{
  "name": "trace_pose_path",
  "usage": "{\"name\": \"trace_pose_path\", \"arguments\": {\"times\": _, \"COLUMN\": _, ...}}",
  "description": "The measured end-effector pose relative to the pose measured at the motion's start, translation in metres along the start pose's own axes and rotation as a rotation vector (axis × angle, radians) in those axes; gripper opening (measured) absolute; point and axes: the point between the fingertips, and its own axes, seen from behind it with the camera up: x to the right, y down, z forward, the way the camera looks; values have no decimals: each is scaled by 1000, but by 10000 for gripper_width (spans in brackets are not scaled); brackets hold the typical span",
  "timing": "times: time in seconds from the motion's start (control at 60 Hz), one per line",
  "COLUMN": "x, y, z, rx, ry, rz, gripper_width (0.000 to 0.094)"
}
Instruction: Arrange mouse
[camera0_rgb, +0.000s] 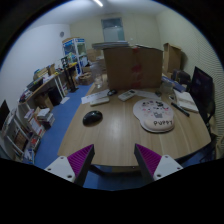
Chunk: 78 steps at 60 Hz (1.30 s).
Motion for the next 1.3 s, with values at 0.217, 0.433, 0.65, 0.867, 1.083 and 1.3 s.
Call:
{"name": "trace_pose_path", "arguments": {"times": 0.217, "x": -55, "y": 7, "z": 39, "rx": -31, "ry": -96, "rz": -54, "gripper_width": 830}}
{"name": "trace_pose_path", "arguments": {"times": 0.433, "x": -101, "y": -4, "z": 129, "rx": -35, "ry": -172, "rz": -66, "gripper_width": 831}}
{"name": "trace_pose_path", "arguments": {"times": 0.65, "x": -126, "y": -30, "z": 210, "rx": 11, "ry": -127, "rz": -77, "gripper_width": 839}}
{"name": "trace_pose_path", "arguments": {"times": 0.867, "x": -134, "y": -59, "z": 254, "rx": 13, "ry": -50, "rz": -130, "gripper_width": 833}}
{"name": "trace_pose_path", "arguments": {"times": 1.083, "x": -139, "y": -83, "z": 285, "rx": 49, "ry": 7, "rz": -130, "gripper_width": 783}}
{"name": "trace_pose_path", "arguments": {"times": 1.3, "x": -139, "y": -84, "z": 288, "rx": 50, "ry": 4, "rz": -109, "gripper_width": 522}}
